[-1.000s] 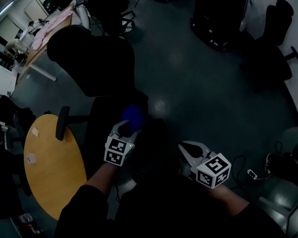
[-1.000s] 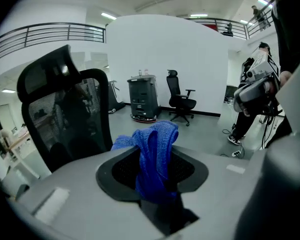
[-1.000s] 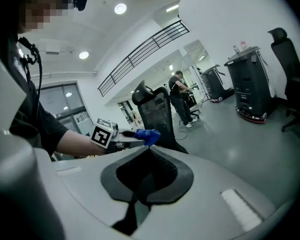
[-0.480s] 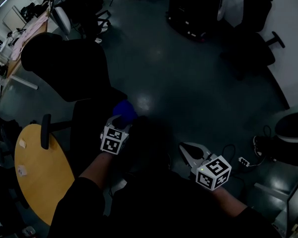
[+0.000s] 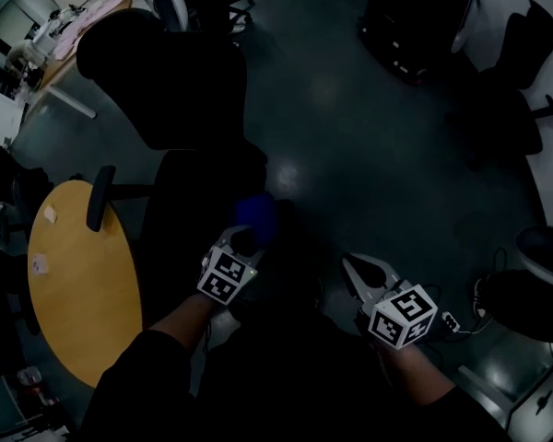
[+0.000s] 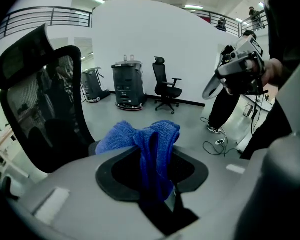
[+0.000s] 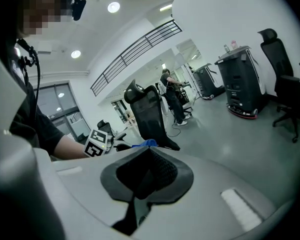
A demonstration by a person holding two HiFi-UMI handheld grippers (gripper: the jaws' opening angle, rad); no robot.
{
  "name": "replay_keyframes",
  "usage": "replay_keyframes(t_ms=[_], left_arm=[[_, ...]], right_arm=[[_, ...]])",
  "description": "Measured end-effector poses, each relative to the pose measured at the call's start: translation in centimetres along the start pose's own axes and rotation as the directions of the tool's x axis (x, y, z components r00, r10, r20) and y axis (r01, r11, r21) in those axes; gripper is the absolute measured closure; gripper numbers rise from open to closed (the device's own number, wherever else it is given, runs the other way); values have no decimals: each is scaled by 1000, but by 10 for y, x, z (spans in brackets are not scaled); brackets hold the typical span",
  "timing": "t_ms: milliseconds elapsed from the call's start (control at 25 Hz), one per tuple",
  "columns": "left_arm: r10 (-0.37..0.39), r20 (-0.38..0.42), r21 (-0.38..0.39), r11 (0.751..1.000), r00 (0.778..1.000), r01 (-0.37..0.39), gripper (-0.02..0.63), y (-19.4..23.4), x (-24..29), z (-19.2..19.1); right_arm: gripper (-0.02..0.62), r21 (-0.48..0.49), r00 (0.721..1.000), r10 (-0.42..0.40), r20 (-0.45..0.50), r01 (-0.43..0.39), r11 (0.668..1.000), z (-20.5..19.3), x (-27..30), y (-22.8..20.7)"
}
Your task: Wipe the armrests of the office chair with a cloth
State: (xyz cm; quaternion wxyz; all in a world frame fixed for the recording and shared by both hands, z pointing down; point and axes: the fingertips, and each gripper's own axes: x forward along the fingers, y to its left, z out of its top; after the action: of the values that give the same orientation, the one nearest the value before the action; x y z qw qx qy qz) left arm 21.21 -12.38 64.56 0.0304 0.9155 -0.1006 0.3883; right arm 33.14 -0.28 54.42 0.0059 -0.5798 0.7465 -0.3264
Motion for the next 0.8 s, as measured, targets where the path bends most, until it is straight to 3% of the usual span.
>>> replay_keyframes(t_ms=[280,520,800], left_arm=[[-18,39,-63,998,999,20,446,-27,-32,-30],[-37,48,-24,999,998,38,446,-53,-54,-54],[-73,66,-2,997,995,73,446,-81,-80,-88]], right_arm=[[590,-69,997,72,-31,-75,995,5,35,30],[589,-123,992,108,-62,-115,986,-5,49,64],[589,-161,994,92,-59,-100,982,-24,45,112]])
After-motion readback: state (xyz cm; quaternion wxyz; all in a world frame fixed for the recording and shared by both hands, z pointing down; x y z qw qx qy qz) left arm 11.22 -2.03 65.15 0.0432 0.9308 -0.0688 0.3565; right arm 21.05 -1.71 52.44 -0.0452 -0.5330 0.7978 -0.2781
